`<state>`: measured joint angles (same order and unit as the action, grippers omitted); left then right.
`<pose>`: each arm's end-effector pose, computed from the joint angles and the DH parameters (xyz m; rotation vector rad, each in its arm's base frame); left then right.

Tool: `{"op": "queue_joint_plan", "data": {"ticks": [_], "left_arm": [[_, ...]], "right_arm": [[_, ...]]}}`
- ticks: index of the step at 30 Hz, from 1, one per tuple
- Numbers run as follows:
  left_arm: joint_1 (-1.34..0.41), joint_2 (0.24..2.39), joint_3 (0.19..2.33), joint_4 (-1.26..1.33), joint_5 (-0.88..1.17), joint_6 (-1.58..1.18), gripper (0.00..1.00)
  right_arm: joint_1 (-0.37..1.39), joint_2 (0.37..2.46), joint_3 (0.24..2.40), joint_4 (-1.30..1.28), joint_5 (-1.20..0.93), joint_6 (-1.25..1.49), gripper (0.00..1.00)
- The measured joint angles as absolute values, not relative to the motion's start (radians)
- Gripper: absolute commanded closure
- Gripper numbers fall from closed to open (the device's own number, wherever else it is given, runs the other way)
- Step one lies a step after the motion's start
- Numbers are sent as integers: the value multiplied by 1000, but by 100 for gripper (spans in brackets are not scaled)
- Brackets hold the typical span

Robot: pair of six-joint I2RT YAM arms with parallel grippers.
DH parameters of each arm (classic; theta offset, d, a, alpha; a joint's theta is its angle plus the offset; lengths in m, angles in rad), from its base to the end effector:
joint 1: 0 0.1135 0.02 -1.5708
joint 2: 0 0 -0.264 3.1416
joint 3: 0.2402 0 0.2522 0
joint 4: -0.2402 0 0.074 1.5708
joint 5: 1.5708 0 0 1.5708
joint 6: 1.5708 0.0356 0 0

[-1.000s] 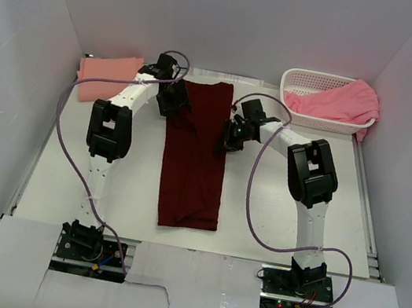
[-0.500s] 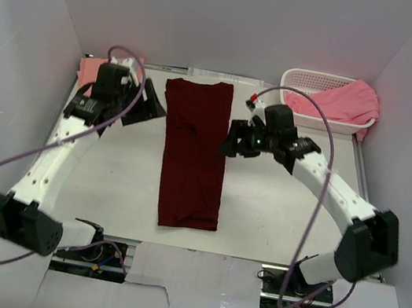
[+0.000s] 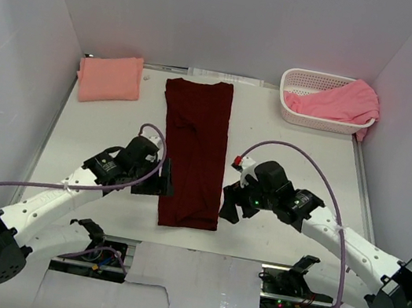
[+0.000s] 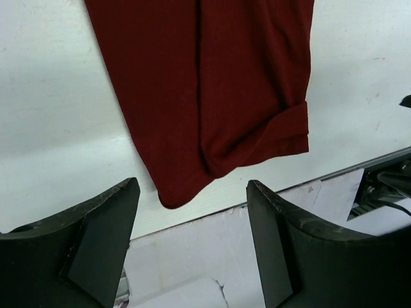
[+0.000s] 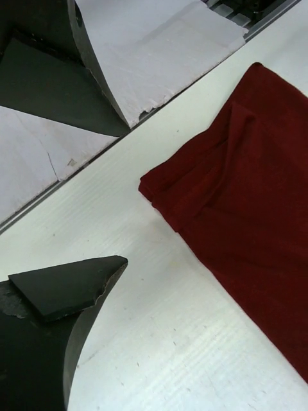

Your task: Fold and stack the t-shirts

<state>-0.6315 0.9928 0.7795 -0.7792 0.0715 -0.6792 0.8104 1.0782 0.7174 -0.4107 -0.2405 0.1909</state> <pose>0.1500 -0.1129 0.2497 -0.0353 2.6703 -0.5599 0.1478 0.1677 0.2401 -0.8641 2.2905 0.7549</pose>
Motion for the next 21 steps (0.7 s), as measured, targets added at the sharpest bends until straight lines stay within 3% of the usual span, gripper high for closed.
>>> {"op": "queue_joint_plan", "data": {"ticks": [2, 4, 5, 7, 14, 21], "left_arm": [[-652, 1000, 786, -768, 40, -673, 22], [-667, 1023, 793, -754, 19, -665, 23], [-673, 1037, 796, -749, 10, -659, 23], [-690, 1071, 798, -736, -10, -649, 23], [-707, 1187, 824, -713, -47, -637, 23], [-706, 1225, 800, -632, -12, -664, 23]], "right_arm": [[813, 1054, 722, -409, -233, 148, 16], [813, 1067, 744, -418, -236, 112, 4], [813, 1087, 761, -420, -241, 91, 3], [814, 1134, 790, -418, -260, 50, 6], [827, 1334, 824, -369, -326, -16, 31], [834, 1446, 823, -323, -379, -26, 36]]}}
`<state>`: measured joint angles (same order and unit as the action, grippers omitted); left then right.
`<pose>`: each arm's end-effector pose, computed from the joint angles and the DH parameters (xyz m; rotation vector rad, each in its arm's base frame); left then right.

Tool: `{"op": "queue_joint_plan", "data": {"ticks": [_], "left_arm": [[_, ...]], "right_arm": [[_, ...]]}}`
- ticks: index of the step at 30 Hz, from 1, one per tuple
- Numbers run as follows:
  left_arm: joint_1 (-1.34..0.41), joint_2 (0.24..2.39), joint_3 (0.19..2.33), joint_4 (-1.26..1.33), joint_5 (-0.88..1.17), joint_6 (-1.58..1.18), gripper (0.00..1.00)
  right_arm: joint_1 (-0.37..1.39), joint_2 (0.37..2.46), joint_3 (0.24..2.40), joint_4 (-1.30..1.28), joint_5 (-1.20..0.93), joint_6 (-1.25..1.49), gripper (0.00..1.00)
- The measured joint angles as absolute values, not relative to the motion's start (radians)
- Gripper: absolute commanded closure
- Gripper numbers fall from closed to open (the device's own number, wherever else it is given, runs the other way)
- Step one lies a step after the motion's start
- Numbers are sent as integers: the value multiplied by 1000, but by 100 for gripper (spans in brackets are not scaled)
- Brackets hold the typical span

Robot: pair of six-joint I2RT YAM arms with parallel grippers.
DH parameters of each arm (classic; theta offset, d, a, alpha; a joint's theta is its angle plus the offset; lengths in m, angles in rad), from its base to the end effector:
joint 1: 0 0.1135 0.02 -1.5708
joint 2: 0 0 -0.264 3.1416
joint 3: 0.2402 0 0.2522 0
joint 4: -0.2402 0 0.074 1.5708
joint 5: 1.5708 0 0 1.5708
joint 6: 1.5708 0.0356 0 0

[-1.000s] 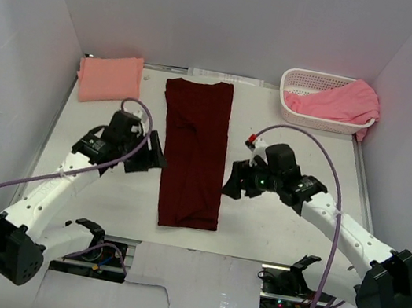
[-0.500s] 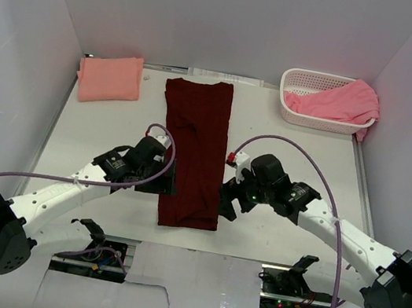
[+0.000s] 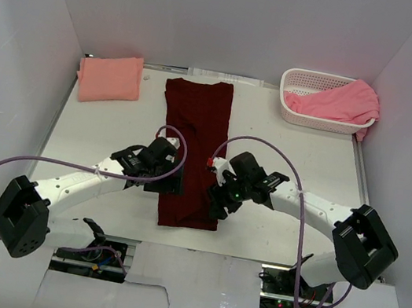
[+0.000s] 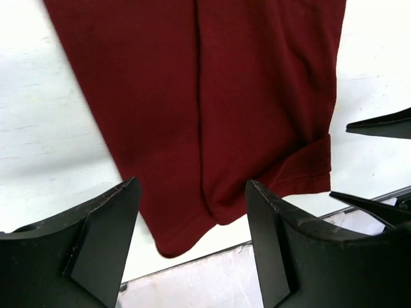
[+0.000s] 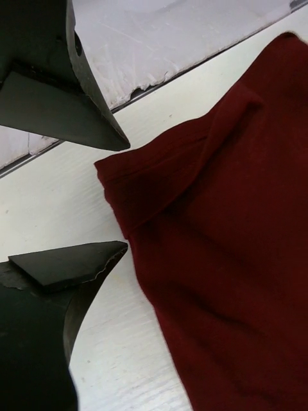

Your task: Fold and stack the t-shirts

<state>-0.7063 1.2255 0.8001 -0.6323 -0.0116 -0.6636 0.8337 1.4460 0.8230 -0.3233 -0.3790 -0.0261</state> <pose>0.1770 -0.1505 0.2200 0.0536 2.7032 -0.4366 0.1809 0.2189 0.1944 -1.2313 2.2988 0.7892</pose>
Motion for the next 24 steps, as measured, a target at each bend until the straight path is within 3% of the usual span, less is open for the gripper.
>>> {"op": "queue_joint_plan", "data": {"ticks": [12, 15, 19, 23, 24], "left_arm": [[-702, 1283, 648, -485, 94, -752, 25], [-688, 1287, 638, -476, 113, -766, 24], [-657, 1287, 628, -451, 142, -772, 25], [-637, 1287, 615, -433, 166, -775, 25], [-636, 1287, 613, -432, 170, -775, 25]], "right_arm": [[839, 1525, 823, -229, -450, -33, 38], [842, 1538, 822, -221, -461, -34, 43], [846, 1544, 818, -209, -474, -33, 58], [847, 1542, 802, -206, -477, -30, 89], [847, 1541, 798, -209, -477, -27, 91]]}}
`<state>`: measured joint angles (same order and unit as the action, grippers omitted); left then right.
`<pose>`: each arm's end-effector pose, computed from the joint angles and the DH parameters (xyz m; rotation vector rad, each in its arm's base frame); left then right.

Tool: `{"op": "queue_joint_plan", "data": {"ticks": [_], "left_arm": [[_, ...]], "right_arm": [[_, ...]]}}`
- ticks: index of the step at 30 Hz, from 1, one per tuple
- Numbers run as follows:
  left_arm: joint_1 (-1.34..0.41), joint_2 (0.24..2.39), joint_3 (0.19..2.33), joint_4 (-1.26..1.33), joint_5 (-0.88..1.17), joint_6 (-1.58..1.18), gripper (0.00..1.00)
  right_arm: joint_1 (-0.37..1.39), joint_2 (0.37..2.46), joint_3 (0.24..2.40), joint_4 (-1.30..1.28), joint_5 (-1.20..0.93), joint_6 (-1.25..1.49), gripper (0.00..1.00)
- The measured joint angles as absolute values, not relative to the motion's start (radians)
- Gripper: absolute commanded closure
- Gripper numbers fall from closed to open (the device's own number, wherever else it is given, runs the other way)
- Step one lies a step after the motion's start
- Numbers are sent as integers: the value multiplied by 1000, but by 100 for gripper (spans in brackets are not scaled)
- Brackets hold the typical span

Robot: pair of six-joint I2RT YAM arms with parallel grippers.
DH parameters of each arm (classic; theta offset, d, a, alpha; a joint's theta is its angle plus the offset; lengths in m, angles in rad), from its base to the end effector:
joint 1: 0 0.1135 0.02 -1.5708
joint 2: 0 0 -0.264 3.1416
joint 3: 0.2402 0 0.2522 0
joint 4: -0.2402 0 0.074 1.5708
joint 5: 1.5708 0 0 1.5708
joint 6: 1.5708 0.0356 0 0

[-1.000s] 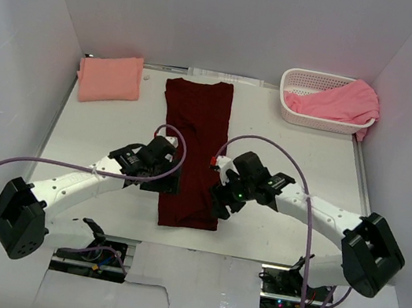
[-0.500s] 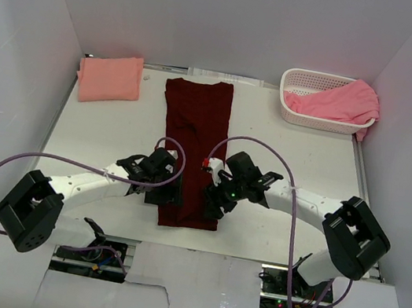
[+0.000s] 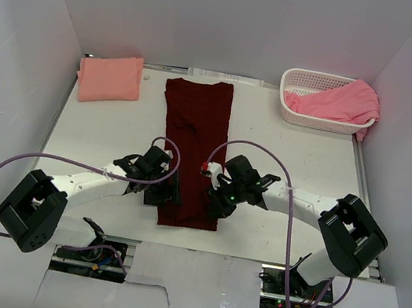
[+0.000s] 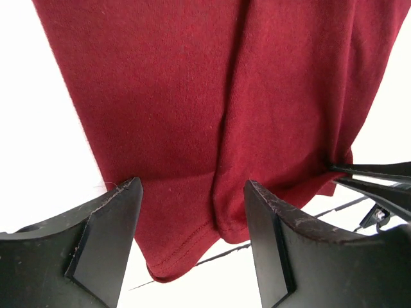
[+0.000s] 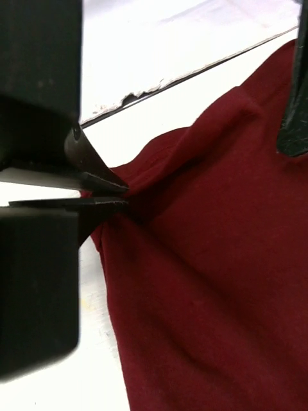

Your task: Fold and stack the t-shirts

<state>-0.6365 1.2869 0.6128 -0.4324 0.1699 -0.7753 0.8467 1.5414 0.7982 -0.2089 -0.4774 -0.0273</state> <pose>0.1763 -0.1378 0.1634 -0.1395 2.8292 -0.6179 0.1828 0.2314 0.1698 -1.2900 2.2815 0.9159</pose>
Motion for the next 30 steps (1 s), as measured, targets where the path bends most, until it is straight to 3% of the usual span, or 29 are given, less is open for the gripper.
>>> {"op": "queue_joint_plan", "data": {"ticks": [12, 30], "left_arm": [[-630, 1289, 597, -401, 200, -776, 25], [-628, 1313, 597, -365, 233, -779, 25]], "right_arm": [[847, 1462, 791, -245, -423, 59, 92], [847, 1208, 590, -311, -214, 591, 92]]}}
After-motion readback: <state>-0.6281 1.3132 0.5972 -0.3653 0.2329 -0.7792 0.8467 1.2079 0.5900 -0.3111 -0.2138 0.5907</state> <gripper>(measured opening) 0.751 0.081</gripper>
